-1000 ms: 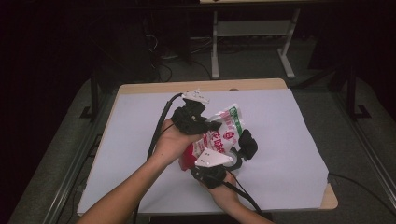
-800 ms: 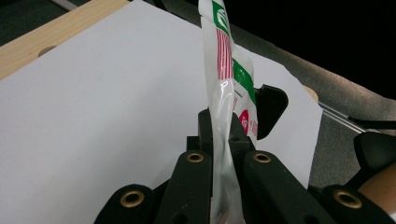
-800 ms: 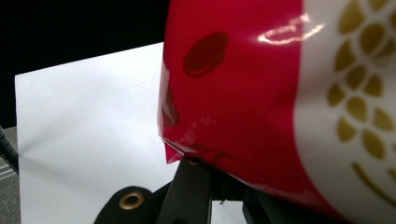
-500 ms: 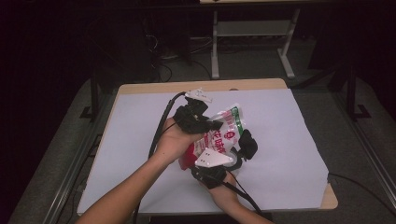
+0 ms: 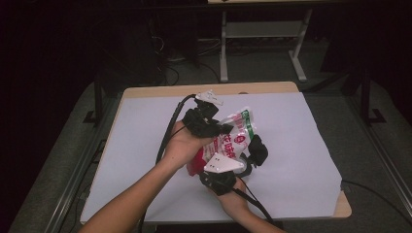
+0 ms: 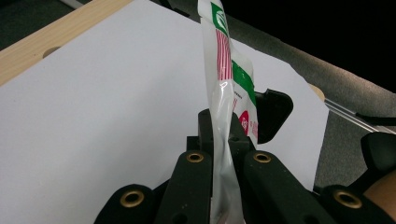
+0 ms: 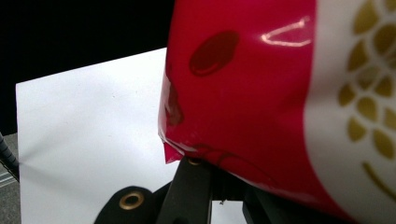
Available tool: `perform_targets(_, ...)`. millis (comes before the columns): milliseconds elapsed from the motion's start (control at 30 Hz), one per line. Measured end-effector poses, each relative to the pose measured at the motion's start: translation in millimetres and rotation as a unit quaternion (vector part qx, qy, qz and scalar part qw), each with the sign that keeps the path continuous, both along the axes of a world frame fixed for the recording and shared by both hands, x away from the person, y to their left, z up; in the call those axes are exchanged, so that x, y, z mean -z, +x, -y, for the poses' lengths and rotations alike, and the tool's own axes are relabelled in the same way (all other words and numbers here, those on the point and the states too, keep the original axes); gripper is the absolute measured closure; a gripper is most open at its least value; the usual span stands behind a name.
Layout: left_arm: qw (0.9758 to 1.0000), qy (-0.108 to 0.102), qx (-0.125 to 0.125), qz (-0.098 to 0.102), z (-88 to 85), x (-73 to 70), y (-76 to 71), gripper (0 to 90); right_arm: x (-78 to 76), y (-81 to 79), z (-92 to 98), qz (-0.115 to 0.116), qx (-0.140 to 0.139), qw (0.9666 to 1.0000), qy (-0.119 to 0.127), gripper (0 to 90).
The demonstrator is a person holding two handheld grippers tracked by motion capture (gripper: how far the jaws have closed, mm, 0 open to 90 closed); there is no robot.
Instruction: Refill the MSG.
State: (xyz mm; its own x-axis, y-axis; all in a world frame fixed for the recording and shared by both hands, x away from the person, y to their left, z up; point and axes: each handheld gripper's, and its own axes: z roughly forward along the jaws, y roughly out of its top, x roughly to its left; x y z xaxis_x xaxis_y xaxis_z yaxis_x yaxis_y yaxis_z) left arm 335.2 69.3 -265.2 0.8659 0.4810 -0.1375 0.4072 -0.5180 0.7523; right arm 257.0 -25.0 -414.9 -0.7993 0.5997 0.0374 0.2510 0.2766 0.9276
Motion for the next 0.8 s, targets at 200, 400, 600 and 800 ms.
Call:
perform_targets(200, 1.0000, 0.000, -0.006, -0.003, 0.5, 0.5, 0.4, 90.0, 0.4, 0.1, -0.7, -0.003, 0.001, 1.0000, 0.002, 90.0)
perform_targets(400, 0.9999, 0.004, -0.007, -0.006, 1.3, 0.3, 1.7, 90.0, 0.2, -1.3, -1.1, 0.003, 0.001, 1.0000, -0.002, 90.0)
perform_targets(600, 0.9999, 0.004, -0.015, -0.005, 3.8, 0.4, 2.5, 90.0, 0.5, 1.1, 1.4, 0.002, -0.005, 1.0000, 0.002, 90.0)
perform_targets(800, 0.9998, 0.008, -0.019, -0.005, 2.9, -0.3, 3.5, 90.0, 0.1, 2.5, 0.1, 0.001, -0.007, 1.0000, 0.006, 90.0)
